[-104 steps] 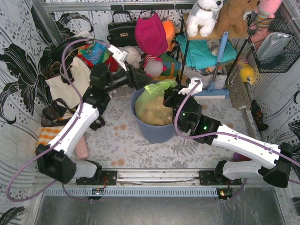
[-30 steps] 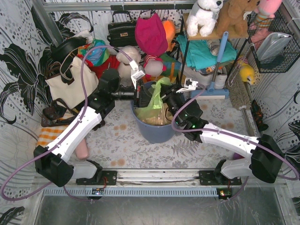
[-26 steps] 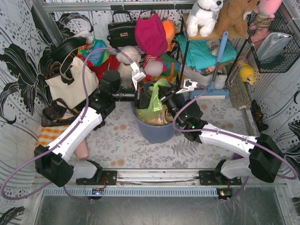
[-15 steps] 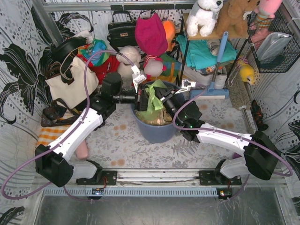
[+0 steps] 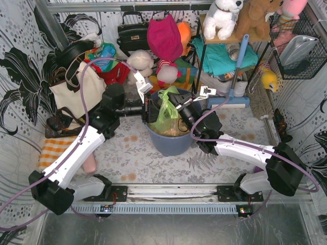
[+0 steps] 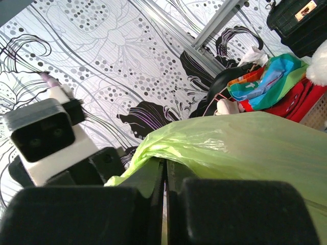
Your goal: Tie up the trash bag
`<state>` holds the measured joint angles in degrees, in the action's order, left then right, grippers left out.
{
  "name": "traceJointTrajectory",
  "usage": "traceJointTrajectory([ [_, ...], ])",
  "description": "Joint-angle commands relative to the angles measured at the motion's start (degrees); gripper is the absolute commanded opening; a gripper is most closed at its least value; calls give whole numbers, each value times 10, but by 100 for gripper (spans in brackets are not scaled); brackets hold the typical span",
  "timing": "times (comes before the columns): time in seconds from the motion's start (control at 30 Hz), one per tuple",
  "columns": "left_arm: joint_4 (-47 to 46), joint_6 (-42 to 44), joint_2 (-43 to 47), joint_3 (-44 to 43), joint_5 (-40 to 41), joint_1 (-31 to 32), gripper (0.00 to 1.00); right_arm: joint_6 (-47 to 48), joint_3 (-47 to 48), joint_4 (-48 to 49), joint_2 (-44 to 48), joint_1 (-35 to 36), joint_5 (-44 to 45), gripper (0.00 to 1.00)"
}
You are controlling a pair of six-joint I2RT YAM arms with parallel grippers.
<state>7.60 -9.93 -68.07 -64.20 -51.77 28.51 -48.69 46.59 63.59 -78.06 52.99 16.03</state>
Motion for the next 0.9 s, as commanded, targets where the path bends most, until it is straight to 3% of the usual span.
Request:
traceJointTrajectory([
  [0.0, -11, 11, 50, 4, 96, 2, 28, -10, -9, 40, 14, -2, -7, 0],
  [0.23, -45, -12, 117, 25, 225, 2, 26, -13, -5, 43, 8, -3, -13, 0],
  [0.4, -183, -159, 162, 92, 351, 2, 33, -14, -2, 46, 2, -2, -16, 0],
  [0.53, -250, -309, 155, 127, 385, 2, 45, -13, 4, 43, -2, -2, -17, 0],
  [0.63, -247, -390, 139, 130, 401, 2, 47, -13, 6, 43, -3, -2, -19, 0],
  [0.87, -375, -501, 126, 178, 357, 2, 48, -11, 4, 40, 0, -2, -16, 0],
])
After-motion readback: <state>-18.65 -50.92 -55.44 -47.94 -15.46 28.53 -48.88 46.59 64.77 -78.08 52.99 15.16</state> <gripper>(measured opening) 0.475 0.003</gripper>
